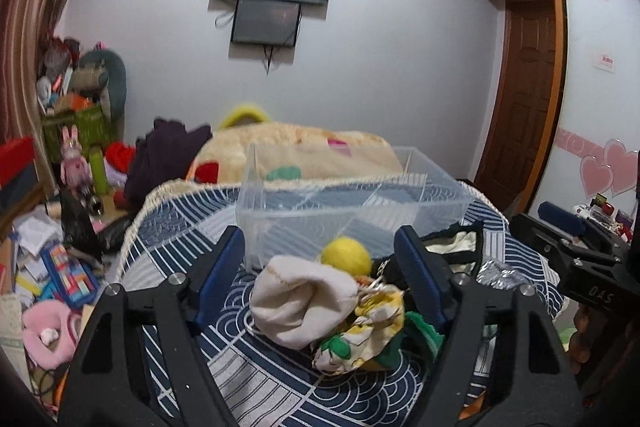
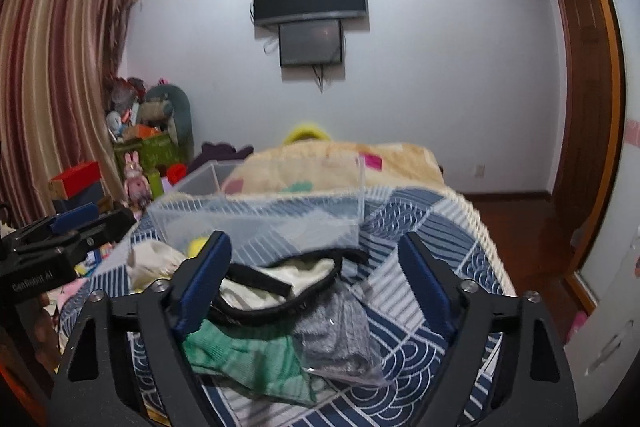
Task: Organize soft objects
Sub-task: 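Grasp the white cloth with the left gripper while the right grasps the clear bag, drop both in box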
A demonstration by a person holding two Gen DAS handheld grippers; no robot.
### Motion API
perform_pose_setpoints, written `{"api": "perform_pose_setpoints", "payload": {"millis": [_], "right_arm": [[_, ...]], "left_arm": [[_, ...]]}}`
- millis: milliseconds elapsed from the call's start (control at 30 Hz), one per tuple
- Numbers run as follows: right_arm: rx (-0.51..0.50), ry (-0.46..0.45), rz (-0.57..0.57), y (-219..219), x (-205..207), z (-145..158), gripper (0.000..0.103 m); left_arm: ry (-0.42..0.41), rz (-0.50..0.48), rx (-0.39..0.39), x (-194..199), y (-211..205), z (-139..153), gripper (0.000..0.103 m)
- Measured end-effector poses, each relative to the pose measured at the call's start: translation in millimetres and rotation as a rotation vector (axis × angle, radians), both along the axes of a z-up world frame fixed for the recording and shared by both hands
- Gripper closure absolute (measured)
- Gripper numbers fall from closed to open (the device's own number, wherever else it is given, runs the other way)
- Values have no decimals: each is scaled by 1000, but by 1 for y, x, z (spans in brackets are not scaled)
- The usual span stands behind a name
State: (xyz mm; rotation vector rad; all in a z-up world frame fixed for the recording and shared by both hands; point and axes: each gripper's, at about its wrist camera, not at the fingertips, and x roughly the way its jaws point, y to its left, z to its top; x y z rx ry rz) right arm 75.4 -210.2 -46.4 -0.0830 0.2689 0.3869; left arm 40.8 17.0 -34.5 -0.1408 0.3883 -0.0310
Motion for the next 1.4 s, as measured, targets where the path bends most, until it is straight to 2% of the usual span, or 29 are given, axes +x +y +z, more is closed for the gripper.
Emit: {"api": "perform_pose_setpoints", "payload": {"millis": [267,367,500,567,700,800,867,967,1400], "right_arm": [[-46,103,-33,-8,16,-25,33],[-53,145,-43,-14,18,-35,35],[-60,203,-37,-19,22,-45,45],[-61,231,-17,-19,24,-49,56],[-93,219,-15,-15,18,-48,60],[-83,217,-17,-17,18,-46,69],[-72,210,-25,-20,19,-44,75],[-68,189,-41,-20,18,-38,78],[-26,53,-103,-31,4,3,80]], "left_arm": [[115,39,-8,23,9,-30,27],[139,25,-43,27,15,-39,28],[146,-18,-83,28,17,-46,45],[151,-32,-95,28,17,-47,52],[164,-45,-104,29,14,-48,75],[168,-48,-106,28,15,-47,89],[159,-48,-101,26,15,-44,91],[139,-44,-96,20,15,-37,92],[30,-21,-70,6,20,3,92]]}}
